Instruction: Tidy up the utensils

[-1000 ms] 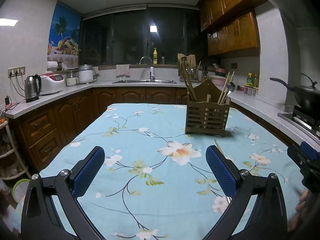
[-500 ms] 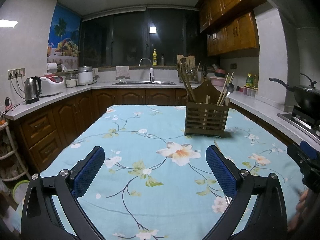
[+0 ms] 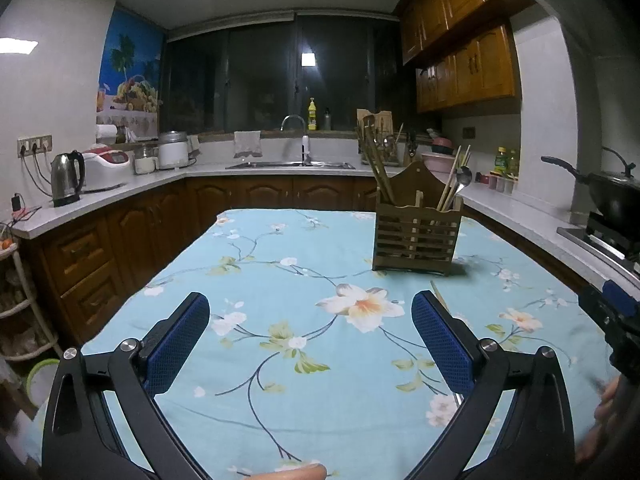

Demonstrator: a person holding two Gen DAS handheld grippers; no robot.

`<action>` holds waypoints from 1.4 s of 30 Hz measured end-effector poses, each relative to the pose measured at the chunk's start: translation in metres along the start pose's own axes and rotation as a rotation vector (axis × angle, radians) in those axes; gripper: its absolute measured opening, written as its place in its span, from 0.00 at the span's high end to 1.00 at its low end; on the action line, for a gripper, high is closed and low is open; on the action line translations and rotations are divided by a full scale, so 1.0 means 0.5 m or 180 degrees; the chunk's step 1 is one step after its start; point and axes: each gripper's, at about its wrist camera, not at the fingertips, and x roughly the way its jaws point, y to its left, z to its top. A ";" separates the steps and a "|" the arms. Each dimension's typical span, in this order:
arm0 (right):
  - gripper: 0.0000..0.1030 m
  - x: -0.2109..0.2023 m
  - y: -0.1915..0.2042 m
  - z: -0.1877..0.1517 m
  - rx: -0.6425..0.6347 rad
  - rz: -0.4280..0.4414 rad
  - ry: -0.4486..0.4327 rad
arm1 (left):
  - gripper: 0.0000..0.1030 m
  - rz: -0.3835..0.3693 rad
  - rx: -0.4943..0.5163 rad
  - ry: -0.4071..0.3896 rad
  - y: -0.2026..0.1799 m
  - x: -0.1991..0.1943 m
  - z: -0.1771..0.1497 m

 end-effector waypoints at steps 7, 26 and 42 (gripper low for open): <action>0.02 0.000 -0.002 0.002 0.0004 -0.0002 0.0001 | 0.00 -0.0034 0.0018 -0.0031 -0.002 -0.001 0.001; 0.02 0.002 0.003 0.014 0.0039 0.0022 -0.0006 | 0.00 -0.0048 0.0059 -0.0065 -0.009 -0.011 -0.003; 0.02 0.012 0.017 0.029 0.0035 0.0015 -0.0005 | 0.00 -0.0099 0.0070 -0.0032 -0.013 -0.004 -0.002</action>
